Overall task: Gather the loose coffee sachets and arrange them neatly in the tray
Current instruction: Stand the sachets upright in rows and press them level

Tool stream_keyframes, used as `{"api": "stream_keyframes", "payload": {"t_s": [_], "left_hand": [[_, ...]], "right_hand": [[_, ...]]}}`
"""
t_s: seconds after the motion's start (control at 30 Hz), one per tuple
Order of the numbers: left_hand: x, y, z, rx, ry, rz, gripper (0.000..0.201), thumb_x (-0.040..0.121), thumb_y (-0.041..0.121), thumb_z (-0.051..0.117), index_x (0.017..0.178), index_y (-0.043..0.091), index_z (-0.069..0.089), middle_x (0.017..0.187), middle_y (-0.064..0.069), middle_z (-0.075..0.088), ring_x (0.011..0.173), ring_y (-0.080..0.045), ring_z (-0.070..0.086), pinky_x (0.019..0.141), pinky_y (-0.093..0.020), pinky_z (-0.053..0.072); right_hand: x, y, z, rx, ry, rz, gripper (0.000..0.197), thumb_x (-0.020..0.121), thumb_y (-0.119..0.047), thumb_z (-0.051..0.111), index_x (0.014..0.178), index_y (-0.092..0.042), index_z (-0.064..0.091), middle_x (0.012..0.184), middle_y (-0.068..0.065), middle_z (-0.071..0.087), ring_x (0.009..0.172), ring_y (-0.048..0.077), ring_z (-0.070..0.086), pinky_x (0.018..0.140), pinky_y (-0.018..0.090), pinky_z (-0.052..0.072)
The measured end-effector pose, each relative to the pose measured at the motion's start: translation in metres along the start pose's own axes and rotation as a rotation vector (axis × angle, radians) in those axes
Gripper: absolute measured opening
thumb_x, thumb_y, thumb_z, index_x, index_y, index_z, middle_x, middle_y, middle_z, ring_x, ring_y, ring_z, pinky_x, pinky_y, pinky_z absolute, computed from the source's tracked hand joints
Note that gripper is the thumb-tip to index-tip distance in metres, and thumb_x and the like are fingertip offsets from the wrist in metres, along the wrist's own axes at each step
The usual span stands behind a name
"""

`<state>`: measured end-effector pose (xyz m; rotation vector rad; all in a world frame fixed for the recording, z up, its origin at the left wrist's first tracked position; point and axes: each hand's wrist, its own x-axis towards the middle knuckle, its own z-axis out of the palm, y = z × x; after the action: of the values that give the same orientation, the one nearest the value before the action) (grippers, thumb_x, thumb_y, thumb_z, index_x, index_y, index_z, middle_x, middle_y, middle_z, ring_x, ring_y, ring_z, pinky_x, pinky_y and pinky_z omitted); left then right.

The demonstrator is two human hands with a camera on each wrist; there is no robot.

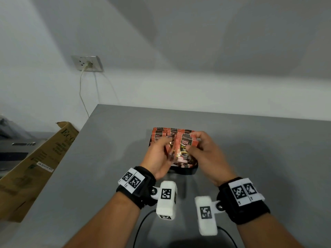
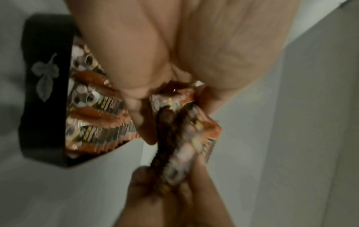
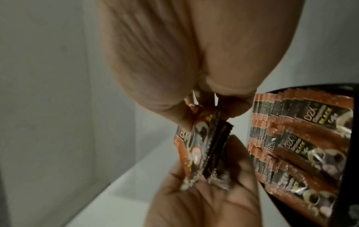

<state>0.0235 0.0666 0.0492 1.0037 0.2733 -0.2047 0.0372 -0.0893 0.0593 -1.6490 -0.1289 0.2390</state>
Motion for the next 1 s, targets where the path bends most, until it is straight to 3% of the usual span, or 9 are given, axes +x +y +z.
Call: {"api": "stream_keyframes", "payload": {"t_s": [0.13, 0.23, 0.37, 0.5, 0.6, 0.67, 0.73, 0.83, 1.0], "left_hand": [[-0.003, -0.002, 0.003, -0.147, -0.138, -0.078, 0.039, 0.095, 0.023, 0.055, 0.123, -0.001, 0.062, 0.114, -0.022, 0.066, 0.1, -0.031, 0.068, 0.088, -0.039, 0.055], [-0.005, -0.005, 0.003, -0.191, -0.124, -0.093, 0.034, 0.083, 0.008, 0.059, 0.116, 0.001, 0.065, 0.1, -0.016, 0.069, 0.086, -0.027, 0.07, 0.075, -0.035, 0.058], [-0.004, -0.006, 0.006, -0.232, -0.048, -0.088, 0.027, 0.083, 0.016, 0.057, 0.105, 0.006, 0.068, 0.09, -0.012, 0.068, 0.074, -0.023, 0.067, 0.064, -0.033, 0.056], [-0.002, -0.005, 0.002, -0.229, -0.025, -0.084, 0.032, 0.084, 0.015, 0.056, 0.112, 0.003, 0.067, 0.1, -0.02, 0.069, 0.081, -0.029, 0.07, 0.069, -0.038, 0.059], [-0.004, -0.003, 0.0, -0.227, -0.105, -0.092, 0.036, 0.079, 0.01, 0.056, 0.113, 0.003, 0.064, 0.098, -0.018, 0.069, 0.088, -0.03, 0.068, 0.078, -0.04, 0.054], [-0.006, -0.004, 0.001, -0.182, -0.178, -0.088, 0.036, 0.073, 0.003, 0.058, 0.109, 0.003, 0.064, 0.091, -0.014, 0.07, 0.082, -0.027, 0.068, 0.069, -0.037, 0.055], [-0.005, -0.006, 0.0, -0.142, -0.194, -0.058, 0.035, 0.068, -0.005, 0.055, 0.101, 0.004, 0.062, 0.082, -0.011, 0.07, 0.072, -0.023, 0.069, 0.059, -0.032, 0.055], [-0.006, -0.005, 0.001, -0.122, -0.197, -0.016, 0.042, 0.067, -0.01, 0.053, 0.107, 0.002, 0.057, 0.081, -0.012, 0.069, 0.072, -0.022, 0.069, 0.062, -0.031, 0.055], [-0.004, -0.003, 0.0, -0.16, -0.194, -0.007, 0.055, 0.068, -0.009, 0.052, 0.122, 0.003, 0.05, 0.089, -0.014, 0.068, 0.08, -0.025, 0.069, 0.069, -0.034, 0.056]], "right_hand": [[0.0, -0.003, 0.004, -0.358, -0.071, -0.21, 0.04, 0.096, -0.015, 0.062, 0.134, -0.027, 0.059, 0.124, -0.007, 0.065, 0.112, 0.006, 0.063, 0.101, 0.035, 0.052], [0.005, 0.0, 0.007, -0.659, -0.096, -0.258, 0.052, 0.102, -0.027, 0.052, 0.153, -0.021, 0.041, 0.136, -0.002, 0.049, 0.128, 0.013, 0.041, 0.116, 0.038, 0.034], [0.001, -0.002, 0.013, -0.708, -0.054, -0.278, 0.061, 0.102, -0.043, 0.036, 0.158, -0.018, 0.029, 0.151, -0.001, 0.035, 0.139, 0.013, 0.024, 0.122, 0.046, 0.024], [0.003, -0.019, 0.003, -0.76, -0.299, -0.35, 0.102, 0.077, -0.052, 0.075, 0.16, -0.024, 0.022, 0.162, -0.01, 0.023, 0.145, 0.0, 0.012, 0.124, 0.031, 0.012], [0.013, -0.019, 0.001, -0.997, -0.418, -0.429, 0.108, 0.065, -0.041, 0.087, 0.156, -0.024, 0.03, 0.158, -0.009, 0.034, 0.147, 0.009, 0.025, 0.124, 0.036, 0.019], [0.016, -0.017, 0.002, -0.974, -0.388, -0.439, 0.097, 0.068, -0.031, 0.084, 0.152, -0.022, 0.037, 0.15, -0.006, 0.045, 0.139, 0.013, 0.038, 0.12, 0.038, 0.029], [0.018, -0.017, 0.002, -0.931, -0.373, -0.453, 0.092, 0.068, -0.028, 0.083, 0.149, -0.022, 0.041, 0.144, -0.005, 0.05, 0.132, 0.012, 0.043, 0.115, 0.032, 0.032], [0.016, -0.02, 0.003, -0.879, -0.368, -0.439, 0.091, 0.065, -0.028, 0.084, 0.147, -0.022, 0.044, 0.142, -0.005, 0.053, 0.129, 0.01, 0.044, 0.109, 0.023, 0.031], [0.016, -0.017, 0.007, -0.842, -0.333, -0.446, 0.086, 0.061, -0.033, 0.081, 0.14, -0.027, 0.049, 0.135, -0.01, 0.057, 0.125, 0.011, 0.051, 0.111, 0.037, 0.04]]}}
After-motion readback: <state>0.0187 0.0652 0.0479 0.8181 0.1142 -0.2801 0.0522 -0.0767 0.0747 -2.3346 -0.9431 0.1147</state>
